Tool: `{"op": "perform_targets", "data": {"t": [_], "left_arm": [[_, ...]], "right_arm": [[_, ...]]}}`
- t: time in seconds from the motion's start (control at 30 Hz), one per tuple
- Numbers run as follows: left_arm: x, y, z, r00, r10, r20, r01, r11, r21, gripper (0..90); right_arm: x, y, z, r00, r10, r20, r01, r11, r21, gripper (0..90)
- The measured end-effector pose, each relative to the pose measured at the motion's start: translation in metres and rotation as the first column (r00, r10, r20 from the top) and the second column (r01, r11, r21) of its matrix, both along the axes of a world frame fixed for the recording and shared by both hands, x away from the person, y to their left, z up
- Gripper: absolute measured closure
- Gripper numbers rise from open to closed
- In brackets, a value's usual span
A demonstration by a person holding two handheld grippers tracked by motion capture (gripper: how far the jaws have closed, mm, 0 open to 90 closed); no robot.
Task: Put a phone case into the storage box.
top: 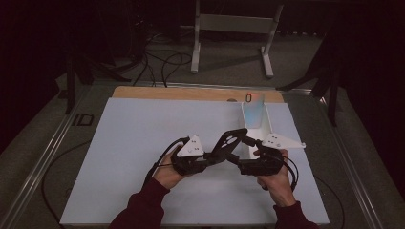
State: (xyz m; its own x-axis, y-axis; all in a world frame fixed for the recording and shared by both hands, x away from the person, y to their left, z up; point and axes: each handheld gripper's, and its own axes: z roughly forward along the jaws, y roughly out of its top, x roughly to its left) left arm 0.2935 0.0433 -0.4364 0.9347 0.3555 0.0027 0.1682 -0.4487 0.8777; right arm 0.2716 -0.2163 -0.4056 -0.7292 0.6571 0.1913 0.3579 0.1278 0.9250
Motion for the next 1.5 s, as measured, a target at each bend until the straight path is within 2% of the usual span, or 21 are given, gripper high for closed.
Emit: {"op": "perform_targets", "data": {"t": [0.3, 0.4, 0.5, 0.53, 0.6, 0.87, 1.0, 1.03, 1.17, 1.43, 1.5], "left_arm": [[0.002, 0.003, -0.002, 0.9966, 0.082, 0.008, -0.082, 0.9965, 0.014, 80.2], [0.002, 0.004, -0.002, 0.9919, 0.126, 0.01, -0.127, 0.9918, 0.017, 80.2], [0.001, 0.004, -0.002, 0.9911, 0.133, 0.01, -0.133, 0.991, 0.018, 80.2], [0.0, 0.002, -0.003, 0.9873, 0.158, 0.017, -0.158, 0.987, 0.028, 80.2], [-0.001, 0.001, -0.003, 0.9846, 0.173, 0.026, -0.174, 0.9842, 0.034, 80.2], [-0.006, -0.006, -0.005, 0.9839, 0.176, 0.03, -0.177, 0.9835, 0.036, 80.2], [-0.007, -0.008, -0.004, 0.9841, 0.175, 0.033, -0.176, 0.984, 0.031, 80.1], [-0.008, -0.008, -0.004, 0.9851, 0.169, 0.032, -0.17, 0.9851, 0.024, 80.2], [-0.008, -0.01, -0.004, 0.9852, 0.168, 0.033, -0.169, 0.9855, 0.018, 80.2], [-0.01, -0.01, -0.003, 0.9855, 0.165, 0.037, -0.165, 0.9862, 0.004, 80.2], [-0.011, -0.011, -0.002, 0.9858, 0.162, 0.043, -0.163, 0.9867, 0.003, 80.3]], "right_arm": [[0.001, -0.002, 0.002, 0.9991, -0.04, -0.009, 0.04, 0.999, -0.011, 10.0], [0.002, -0.002, 0.006, 0.9973, -0.072, -0.012, 0.072, 0.997, -0.009, 10.0], [0.002, -0.002, 0.008, 0.9967, -0.081, -0.013, 0.081, 0.997, -0.007, 9.9], [0.003, -0.001, 0.011, 0.996, -0.089, -0.009, 0.089, 0.996, -0.008, 9.9], [0.003, 0.001, 0.014, 0.9957, -0.092, -0.005, 0.092, 0.996, -0.009, 9.9], [0.006, 0.011, 0.023, 0.995, -0.098, 0.02, 0.098, 0.995, -0.002, 10.0], [0.008, 0.015, 0.026, 0.9939, -0.109, 0.016, 0.108, 0.994, 0.013, 10.1], [0.009, 0.016, 0.026, 0.9936, -0.113, 0.011, 0.112, 0.993, 0.041, 11.2], [0.011, 0.019, 0.025, 0.9914, -0.131, 0.003, 0.131, 0.989, 0.068, 12.6], [0.014, 0.023, 0.024, 0.9904, -0.138, -0.01, 0.138, 0.987, 0.082, 11.5], [0.014, 0.026, 0.024, 0.9899, -0.142, -0.008, 0.142, 0.987, 0.071, 10.9]]}}
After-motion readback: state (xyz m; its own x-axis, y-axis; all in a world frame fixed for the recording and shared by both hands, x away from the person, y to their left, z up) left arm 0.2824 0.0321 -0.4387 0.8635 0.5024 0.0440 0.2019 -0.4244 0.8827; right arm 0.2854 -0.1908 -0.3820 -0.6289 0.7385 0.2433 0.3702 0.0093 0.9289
